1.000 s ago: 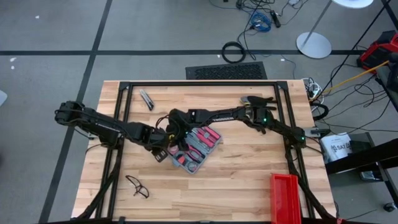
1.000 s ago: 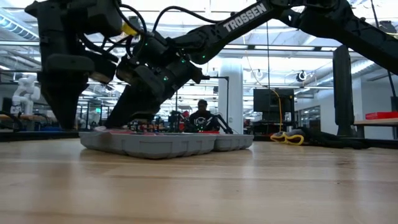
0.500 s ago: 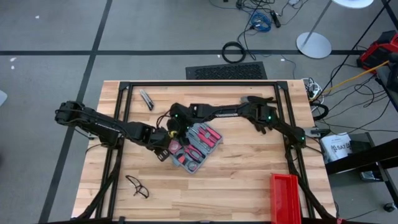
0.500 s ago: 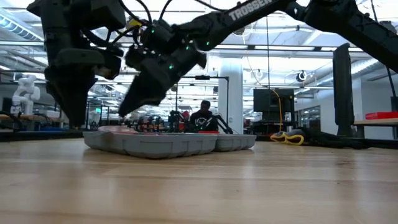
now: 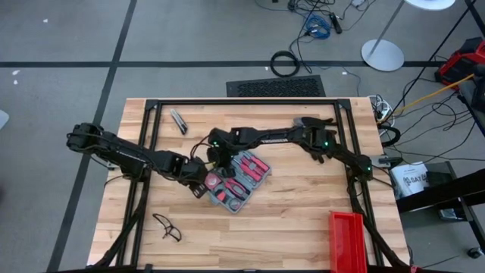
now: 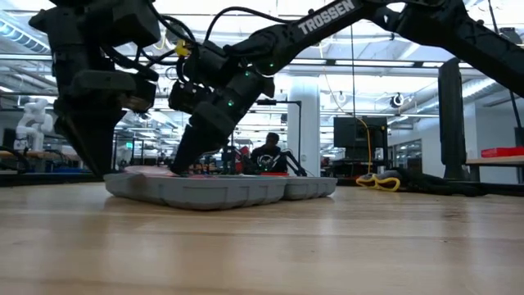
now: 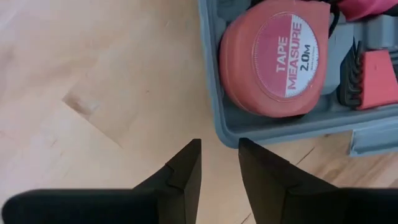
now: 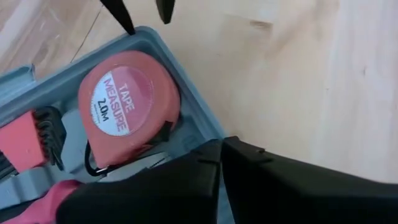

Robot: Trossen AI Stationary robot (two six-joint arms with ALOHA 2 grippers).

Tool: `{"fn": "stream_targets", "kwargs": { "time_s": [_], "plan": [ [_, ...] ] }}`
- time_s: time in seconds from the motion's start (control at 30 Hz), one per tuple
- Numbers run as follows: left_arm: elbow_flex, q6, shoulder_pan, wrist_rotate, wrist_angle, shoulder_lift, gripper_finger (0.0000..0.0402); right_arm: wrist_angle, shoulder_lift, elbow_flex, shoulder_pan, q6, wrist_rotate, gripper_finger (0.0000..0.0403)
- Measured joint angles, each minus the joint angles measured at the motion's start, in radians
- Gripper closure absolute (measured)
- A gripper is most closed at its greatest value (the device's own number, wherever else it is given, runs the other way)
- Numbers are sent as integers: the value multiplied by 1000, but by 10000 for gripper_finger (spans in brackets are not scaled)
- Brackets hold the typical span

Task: Prefit tool cases
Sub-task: Adjust the pink tape measure

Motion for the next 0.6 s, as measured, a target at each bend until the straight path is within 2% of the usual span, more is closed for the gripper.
{"fn": "stream_targets", "kwargs": {
  "time_s": [0.5, 0.6],
  "plan": [
    [-4, -1, -11, -44, 23, 2, 290, 26, 5, -4, 51, -7, -5, 403],
    [-5, 0, -10, -53, 35, 2, 290, 28, 4, -4, 52, -24, 24, 403]
  ]
}}
